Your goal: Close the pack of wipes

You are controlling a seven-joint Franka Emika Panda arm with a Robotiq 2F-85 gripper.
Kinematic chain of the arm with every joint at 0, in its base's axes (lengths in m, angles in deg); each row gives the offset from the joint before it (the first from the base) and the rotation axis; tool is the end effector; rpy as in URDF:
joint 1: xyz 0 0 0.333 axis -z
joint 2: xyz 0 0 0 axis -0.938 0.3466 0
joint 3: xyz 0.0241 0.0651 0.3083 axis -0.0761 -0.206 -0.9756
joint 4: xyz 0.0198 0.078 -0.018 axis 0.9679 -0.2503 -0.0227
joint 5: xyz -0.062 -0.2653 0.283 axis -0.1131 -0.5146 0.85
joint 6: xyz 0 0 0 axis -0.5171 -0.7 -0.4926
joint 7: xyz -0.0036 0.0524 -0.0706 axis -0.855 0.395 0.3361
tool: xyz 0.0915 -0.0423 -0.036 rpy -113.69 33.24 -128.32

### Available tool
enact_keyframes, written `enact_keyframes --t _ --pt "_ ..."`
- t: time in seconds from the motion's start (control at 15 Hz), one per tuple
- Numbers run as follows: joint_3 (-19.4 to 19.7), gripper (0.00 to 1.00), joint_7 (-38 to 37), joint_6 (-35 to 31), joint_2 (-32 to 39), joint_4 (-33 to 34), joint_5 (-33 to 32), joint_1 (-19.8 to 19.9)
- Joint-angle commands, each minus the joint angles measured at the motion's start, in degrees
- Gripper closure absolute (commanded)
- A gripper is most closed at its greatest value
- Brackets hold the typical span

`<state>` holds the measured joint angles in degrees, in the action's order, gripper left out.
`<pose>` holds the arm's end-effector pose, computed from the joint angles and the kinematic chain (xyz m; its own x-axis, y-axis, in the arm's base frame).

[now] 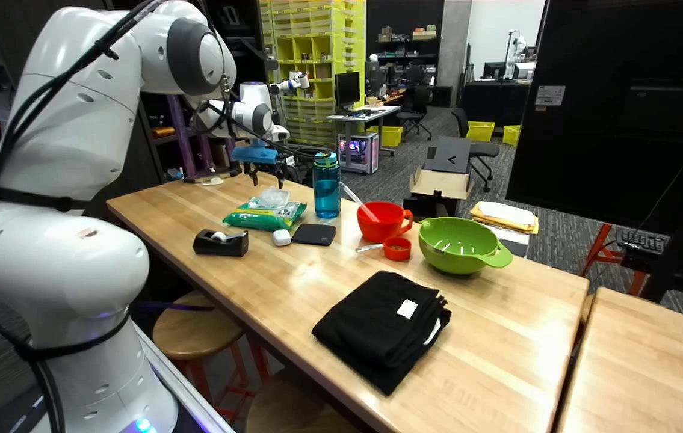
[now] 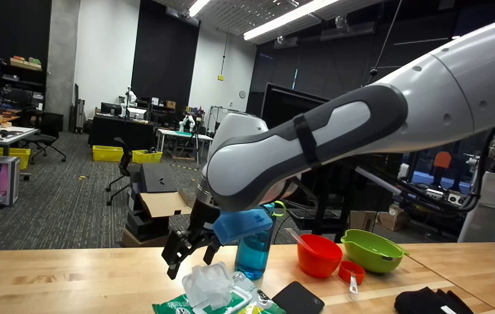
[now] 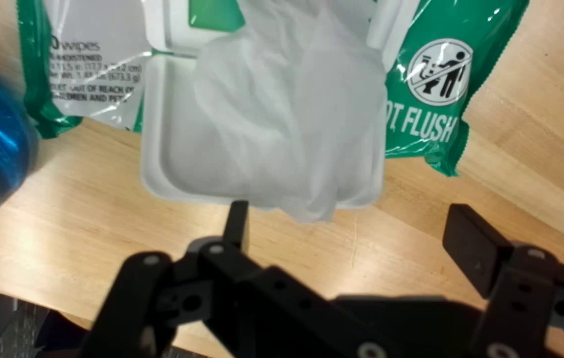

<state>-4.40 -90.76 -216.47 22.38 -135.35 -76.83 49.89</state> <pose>0.6284 0.3411 0.3020 0.8814 0.4307 0.1943 0.4468 -0.8934 -0.0466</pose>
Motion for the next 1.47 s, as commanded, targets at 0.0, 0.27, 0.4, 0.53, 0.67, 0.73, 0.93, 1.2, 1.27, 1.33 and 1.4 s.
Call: enact_keyframes --t 0.0,0.27,0.4,0.53,0.67,0.73,0.93,1.2,1.27,1.33,1.4 --pt "1.4 0.00 -0.8 1.3 -1.1 -0.4 -1.7 -1.0" --pt "1.2 0.00 -0.7 1.3 -1.0 -0.6 -1.3 -0.8" --pt "1.1 0.00 -0.8 1.4 -0.9 -0.6 -1.1 -0.7" --pt "1.1 0.00 -1.3 2.2 -1.0 -0.4 -0.9 -0.9" --pt "1.2 0.00 -1.8 3.0 -1.1 -0.3 -1.0 -1.1" --pt "1.3 0.00 -2.1 3.5 -1.2 -0.3 -1.2 -1.3" --pt "1.4 0.00 -2.8 5.2 -1.8 -0.2 -1.5 -1.6" --pt "1.6 0.00 -2.9 5.4 -2.3 0.0 -2.1 -1.8" --pt "1.7 0.00 -2.9 5.3 -2.4 0.3 -2.5 -1.9" --pt "1.9 0.00 -2.9 5.2 -2.4 0.5 -3.0 -2.0" --pt "2.1 0.00 -2.8 5.0 -2.3 0.8 -3.6 -2.0"
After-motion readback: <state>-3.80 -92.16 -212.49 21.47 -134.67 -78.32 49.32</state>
